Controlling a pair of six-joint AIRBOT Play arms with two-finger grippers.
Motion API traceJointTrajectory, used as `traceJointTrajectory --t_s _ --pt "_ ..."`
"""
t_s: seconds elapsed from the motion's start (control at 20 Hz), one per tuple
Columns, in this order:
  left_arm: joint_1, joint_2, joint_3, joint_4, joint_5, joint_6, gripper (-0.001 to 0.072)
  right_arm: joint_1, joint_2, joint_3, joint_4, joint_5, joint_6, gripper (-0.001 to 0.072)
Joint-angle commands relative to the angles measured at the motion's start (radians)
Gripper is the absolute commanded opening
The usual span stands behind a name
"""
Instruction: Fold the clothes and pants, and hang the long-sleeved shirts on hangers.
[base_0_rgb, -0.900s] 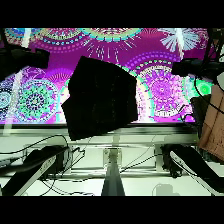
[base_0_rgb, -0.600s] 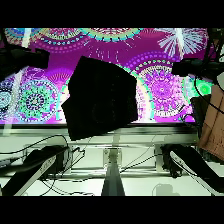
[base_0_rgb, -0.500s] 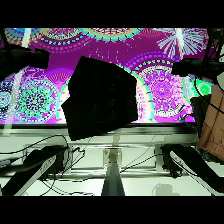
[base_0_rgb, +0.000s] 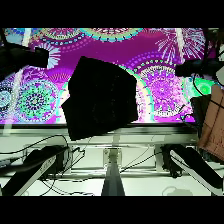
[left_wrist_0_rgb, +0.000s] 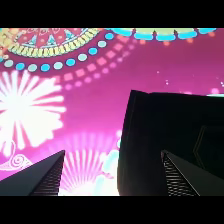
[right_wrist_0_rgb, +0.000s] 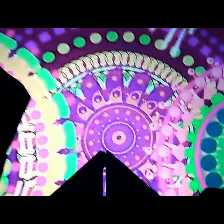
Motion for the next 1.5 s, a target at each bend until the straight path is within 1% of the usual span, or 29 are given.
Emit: traceJointTrajectory --t_s 0.0,0.1,0.15,0.2,0.25,0.3,0.4,0.45,0.5,0.55,0.65,0.7,0.8,0.9,1.0,1.05,1.1,1.15,1.2,1.25,1.3,1.35,1.45 --pt "0.0 0.0 0.001 -0.012 0.014 -0.001 0.069 -0.156 -0.113 -0.066 0.13 0.149 -0.184 0.0034" --pt "0.0 0.0 0.001 -0.027 0.015 -0.001 0.069 -0.22 -0.192 -0.177 0.404 0.19 -0.282 0.0035" --pt "0.0 0.0 0.001 -0.026 0.015 -0.001 0.069 -0.225 -0.224 -0.231 0.515 0.21 -0.32 0.0047" --pt "0.0 0.0 0.001 -0.026 0.013 -0.001 0.069 -0.22 -0.253 -0.286 0.618 0.208 -0.349 0.0212" --pt "0.0 0.0 0.001 -0.022 0.009 -0.001 0.069 -0.211 -0.274 -0.332 0.691 0.192 -0.36 0.0484" --pt "0.0 0.0 0.001 -0.008 0.007 -0.001 0.0689 -0.194 -0.292 -0.367 0.739 0.168 -0.362 0.0586" --pt "0.001 0.0 -0.002 0.013 0.004 -0.001 0.0677 -0.132 -0.329 -0.414 0.764 0.135 -0.361 0.0585" --pt "0.001 0.0 -0.003 0.016 -0.01 -0.001 0.0567 -0.097 -0.35 -0.422 0.764 0.128 -0.361 0.0585" --pt "0.002 0.0 -0.008 0.02 -0.031 0.0 0.0423 -0.056 -0.372 -0.424 0.769 0.116 -0.361 0.0584" --pt "0.002 0.0 -0.014 0.02 -0.055 0.0 0.0376 -0.018 -0.389 -0.424 0.776 0.095 -0.357 0.0577" --pt "0.009 -0.007 -0.022 0.029 -0.136 0.0 0.0379 0.058 -0.415 -0.424 0.784 0.036 -0.356 0.0577" --pt "0.013 -0.019 -0.023 0.063 -0.193 -0.001 0.0379 0.092 -0.428 -0.424 0.789 0.022 -0.351 0.0576" --pt "0.028 -0.05 -0.023 0.128 -0.296 -0.001 0.0377 0.145 -0.459 -0.424 0.791 0.022 -0.332 0.056" --pt "0.064 -0.09 -0.027 0.129 -0.378 0.0 0.0377 0.178 -0.484 -0.424 0.797 0.018 -0.327 0.0549" --pt "0.13 -0.124 -0.065 0.137 -0.411 0.018 0.0377 0.194 -0.486 -0.423 0.83 0.007 -0.337 0.0326" --pt "0.179 -0.136 -0.098 0.132 -0.41 0.026 0.0377 0.196 -0.486 -0.418 0.857 0.009 -0.362 0.0278" --pt "0.227 -0.143 -0.132 0.119 -0.409 0.027 0.0377 0.195 -0.486 -0.409 0.887 0.008 -0.39 0.0173" --pt "0.282 -0.151 -0.173 0.084 -0.409 0.036 0.0377 0.195 -0.486 -0.395 0.905 0.006 -0.407 0.0098" --pt "0.331 -0.155 -0.214 0.028 -0.41 0.063 0.0377 0.195 -0.486 -0.378 0.919 -0.005 -0.412 0.0073" --pt "0.38 -0.157 -0.259 -0.053 -0.41 0.103 0.038 0.195 -0.486 -0.359 0.928 -0.021 -0.412 0.0065" --pt "0.418 -0.157 -0.302 -0.135 -0.41 0.137 0.0437 0.195 -0.486 -0.34 0.937 -0.044 -0.412 0.0036" --pt "0.448 -0.157 -0.349 -0.216 -0.41 0.167 0.05 0.195 -0.486 -0.321 0.944 -0.074 -0.41 0.0036" --pt "0.468 -0.163 -0.448 -0.303 -0.41 0.206 0.0505 0.195 -0.486 -0.291 0.961 -0.132 -0.409 0.0036"
